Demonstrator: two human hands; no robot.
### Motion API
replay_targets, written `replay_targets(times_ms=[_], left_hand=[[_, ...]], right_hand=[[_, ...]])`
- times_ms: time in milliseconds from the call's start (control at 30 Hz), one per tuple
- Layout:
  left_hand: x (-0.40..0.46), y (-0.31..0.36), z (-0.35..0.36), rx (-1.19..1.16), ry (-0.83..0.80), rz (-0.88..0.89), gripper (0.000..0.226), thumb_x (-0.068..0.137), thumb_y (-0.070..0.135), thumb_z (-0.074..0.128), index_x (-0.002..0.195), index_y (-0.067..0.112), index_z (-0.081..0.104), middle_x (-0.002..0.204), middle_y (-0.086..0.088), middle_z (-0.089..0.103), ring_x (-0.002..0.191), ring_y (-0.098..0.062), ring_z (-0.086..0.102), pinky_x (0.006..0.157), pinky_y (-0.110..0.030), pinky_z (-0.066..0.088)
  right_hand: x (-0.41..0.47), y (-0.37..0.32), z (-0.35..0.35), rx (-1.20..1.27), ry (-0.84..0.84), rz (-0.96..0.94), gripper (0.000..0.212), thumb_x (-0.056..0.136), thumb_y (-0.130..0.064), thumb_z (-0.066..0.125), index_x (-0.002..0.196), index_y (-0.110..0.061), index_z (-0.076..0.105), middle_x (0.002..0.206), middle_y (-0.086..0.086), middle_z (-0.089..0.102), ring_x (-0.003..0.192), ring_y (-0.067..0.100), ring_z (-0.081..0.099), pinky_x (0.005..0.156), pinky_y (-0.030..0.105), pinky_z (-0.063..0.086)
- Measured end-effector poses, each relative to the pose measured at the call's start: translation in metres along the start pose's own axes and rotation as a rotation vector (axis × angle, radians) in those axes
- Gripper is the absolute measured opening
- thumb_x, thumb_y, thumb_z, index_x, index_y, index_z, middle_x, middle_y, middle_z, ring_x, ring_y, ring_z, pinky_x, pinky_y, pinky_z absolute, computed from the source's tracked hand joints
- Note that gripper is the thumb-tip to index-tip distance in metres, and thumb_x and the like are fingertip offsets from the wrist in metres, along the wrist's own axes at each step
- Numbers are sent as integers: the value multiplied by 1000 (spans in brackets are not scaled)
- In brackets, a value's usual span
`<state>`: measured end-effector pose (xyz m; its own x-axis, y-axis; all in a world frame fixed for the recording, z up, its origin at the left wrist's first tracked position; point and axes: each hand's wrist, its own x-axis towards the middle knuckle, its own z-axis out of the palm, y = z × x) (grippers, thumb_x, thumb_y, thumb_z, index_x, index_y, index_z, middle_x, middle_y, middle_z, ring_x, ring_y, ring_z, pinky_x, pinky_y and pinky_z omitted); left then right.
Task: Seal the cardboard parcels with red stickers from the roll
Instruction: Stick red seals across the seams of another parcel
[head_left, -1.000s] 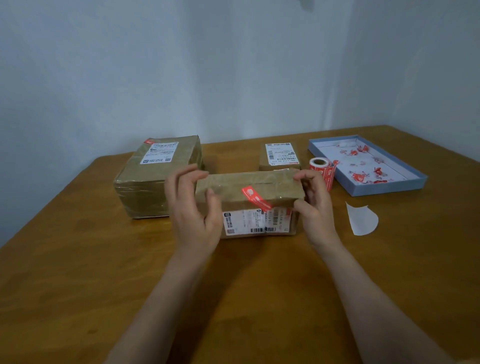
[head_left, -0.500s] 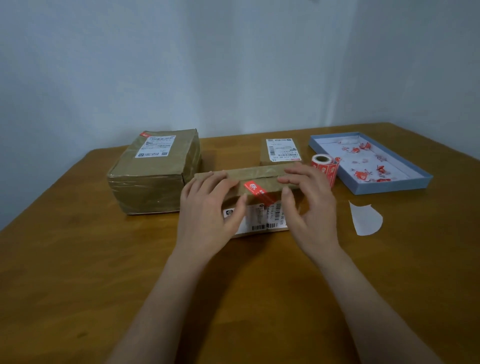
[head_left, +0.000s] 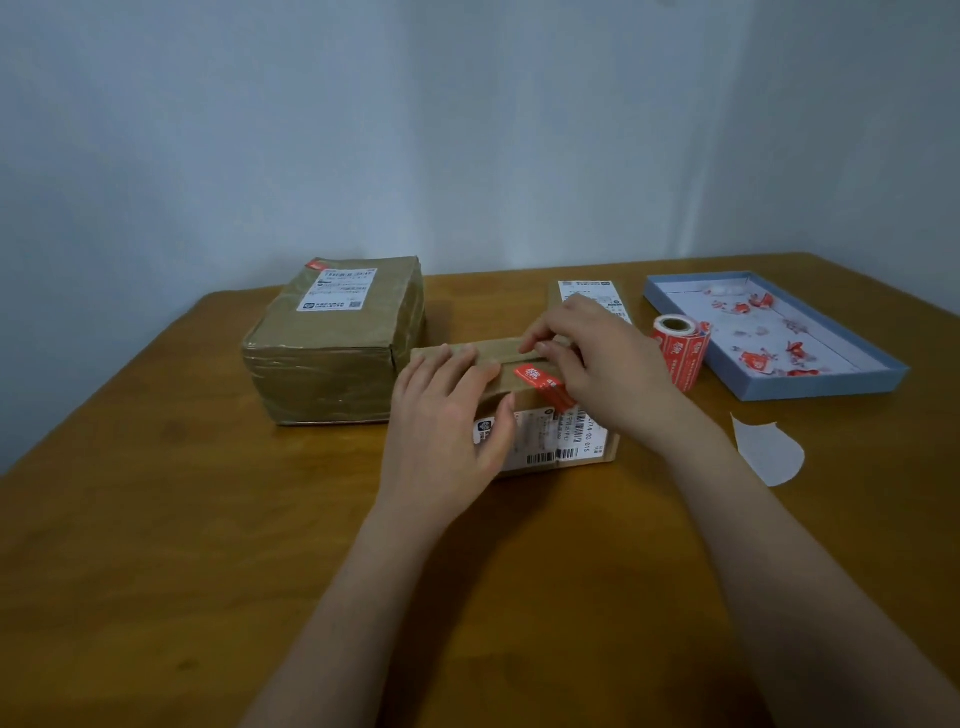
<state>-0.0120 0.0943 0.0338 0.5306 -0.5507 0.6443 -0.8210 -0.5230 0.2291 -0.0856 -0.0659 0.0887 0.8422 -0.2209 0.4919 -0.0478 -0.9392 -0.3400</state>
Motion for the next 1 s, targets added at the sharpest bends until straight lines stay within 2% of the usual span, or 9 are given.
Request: replay_targets(times_ms=[167, 267, 367, 467, 667, 867, 1000], left_hand=[[-1, -1, 0, 19, 14, 1, 45, 90, 41, 44, 116, 13, 67, 125, -10, 65, 125, -28, 54, 111, -46, 32], [-1, -1, -1, 26, 21, 7, 45, 90, 41, 44, 116, 14, 67, 125, -10, 65, 125, -28, 53, 111, -42, 28], [-1, -1, 0, 21, 24, 13, 44, 90, 40, 45, 117, 13, 67, 125, -9, 65, 125, -28, 53, 111, -41, 27], [-1, -2, 0, 11, 32, 20, 43, 89, 40, 46, 116, 13, 67, 125, -9, 65, 125, -27, 53, 111, -42, 29], [-1, -2, 0, 10, 30, 22, 42, 89, 39, 48, 116, 13, 67, 126, -10, 65, 126, -27, 52, 111, -43, 31], [-1, -2, 0, 18, 43, 24, 43, 89, 39, 48, 115, 12, 68, 125, -10, 65, 125, -27, 53, 110, -44, 31], [-1, -2, 0, 18, 47, 30, 42, 88, 38, 48, 114, 11, 68, 124, -10, 65, 124, -28, 54, 110, -44, 33]], right_hand=[[9, 10, 0, 161, -121, 23, 19, 95, -31, 53, 89, -46, 63, 105, -18, 54, 93, 4, 52, 79, 35, 47], [10, 12, 1, 108, -139, 10, 18, 94, -36, 56, 89, -51, 64, 102, -21, 51, 91, 4, 51, 72, 30, 46], [8, 10, 2, 51, -132, 2, 17, 93, -39, 56, 90, -54, 64, 99, -23, 47, 90, 2, 49, 64, 22, 36], [6, 10, 1, 25, -132, -7, 16, 93, -41, 55, 94, -53, 65, 101, -22, 47, 90, 1, 48, 63, 17, 31], [6, 7, 0, 13, -126, -7, 11, 92, -40, 57, 92, -47, 66, 105, -19, 49, 95, 4, 50, 74, 31, 43], [4, 8, 4, -24, -74, -47, 9, 93, -39, 56, 91, -43, 64, 103, -19, 52, 92, 5, 52, 68, 29, 41], [-1, 7, 6, -21, -13, -88, 11, 94, -36, 55, 92, -39, 65, 103, -15, 57, 89, 9, 57, 67, 31, 46]])
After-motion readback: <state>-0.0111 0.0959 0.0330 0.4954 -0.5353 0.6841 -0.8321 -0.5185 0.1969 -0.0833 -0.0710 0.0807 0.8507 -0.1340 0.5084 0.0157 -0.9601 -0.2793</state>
